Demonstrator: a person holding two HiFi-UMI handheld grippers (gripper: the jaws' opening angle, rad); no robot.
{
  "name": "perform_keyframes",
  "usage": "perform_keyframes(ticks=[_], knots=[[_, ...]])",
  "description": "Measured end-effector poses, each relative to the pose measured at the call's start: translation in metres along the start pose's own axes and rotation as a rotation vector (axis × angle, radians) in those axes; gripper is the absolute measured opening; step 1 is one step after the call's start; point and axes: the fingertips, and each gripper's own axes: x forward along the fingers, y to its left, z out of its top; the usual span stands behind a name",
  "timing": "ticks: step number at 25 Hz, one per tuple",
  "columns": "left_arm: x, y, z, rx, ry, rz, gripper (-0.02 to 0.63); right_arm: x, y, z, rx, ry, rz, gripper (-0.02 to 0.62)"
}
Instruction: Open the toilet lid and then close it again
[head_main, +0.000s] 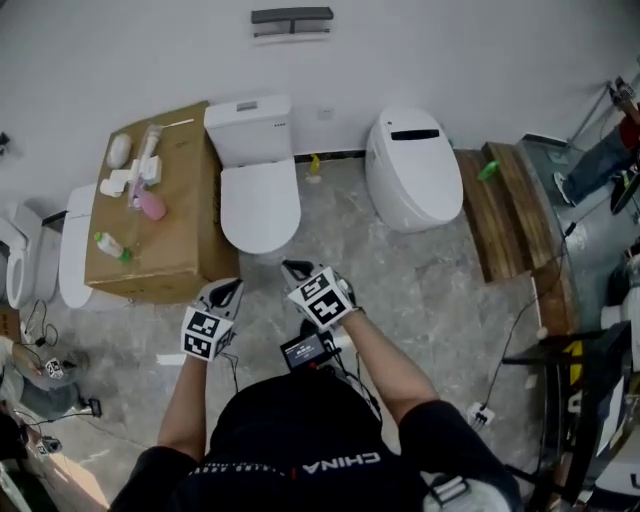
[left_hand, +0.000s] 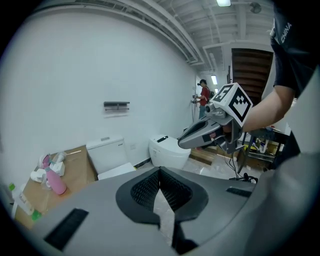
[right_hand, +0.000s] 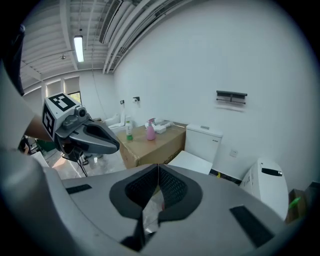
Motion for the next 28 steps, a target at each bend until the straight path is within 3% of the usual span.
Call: perform_keyframes(ticks=[6,17,28], knots=[[0.046,0.030,0.032,-0.013,0.014,0.013,0.009,0.025,-0.051,0.025,0.000,-0.003,0.033,0.015],[0.073,0.062,0.034,-0.017,0.023,-0.042,0.011,0.057,-0.064,0.032,0.016,0.031,0.049,0.015],[0.073,0.107,0.041,0.067,0.029,-0.155,0.009,0.080,-0.072,0.066,0.075,0.015,-0.065,0.015]])
